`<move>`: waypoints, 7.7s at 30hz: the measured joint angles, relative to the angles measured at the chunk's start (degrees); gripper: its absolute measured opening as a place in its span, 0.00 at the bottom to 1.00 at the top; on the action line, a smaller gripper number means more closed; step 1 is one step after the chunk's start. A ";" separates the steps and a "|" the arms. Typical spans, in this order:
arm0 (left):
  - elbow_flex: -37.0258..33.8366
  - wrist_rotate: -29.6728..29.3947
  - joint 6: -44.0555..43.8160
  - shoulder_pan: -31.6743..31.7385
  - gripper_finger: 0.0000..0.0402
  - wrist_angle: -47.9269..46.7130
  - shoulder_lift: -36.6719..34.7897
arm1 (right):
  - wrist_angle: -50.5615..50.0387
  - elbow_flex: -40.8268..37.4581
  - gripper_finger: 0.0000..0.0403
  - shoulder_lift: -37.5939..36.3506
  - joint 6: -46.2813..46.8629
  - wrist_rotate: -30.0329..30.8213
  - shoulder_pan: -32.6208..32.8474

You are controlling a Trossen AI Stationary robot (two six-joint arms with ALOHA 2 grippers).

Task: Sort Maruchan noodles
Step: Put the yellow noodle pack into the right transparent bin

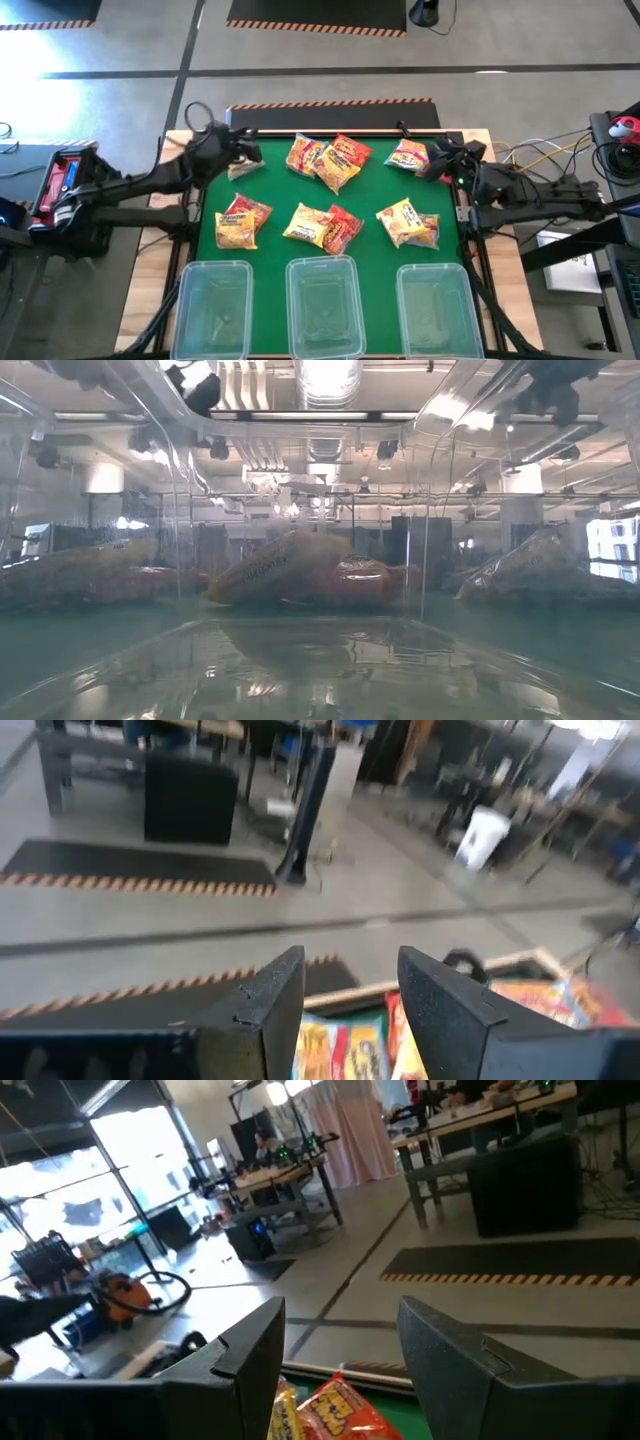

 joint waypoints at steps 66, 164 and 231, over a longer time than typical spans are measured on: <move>8.56 40.59 -15.57 5.82 0.36 11.98 31.91 | 20.77 2.34 0.45 41.75 32.48 -57.71 -25.84; 8.65 42.36 -34.94 4.92 0.36 21.91 57.92 | -16.34 36.30 0.57 62.04 -0.26 -56.63 -27.61; 7.71 48.48 -29.15 4.72 0.36 22.26 48.91 | -11.98 36.30 0.27 67.63 -2.42 -66.81 -26.94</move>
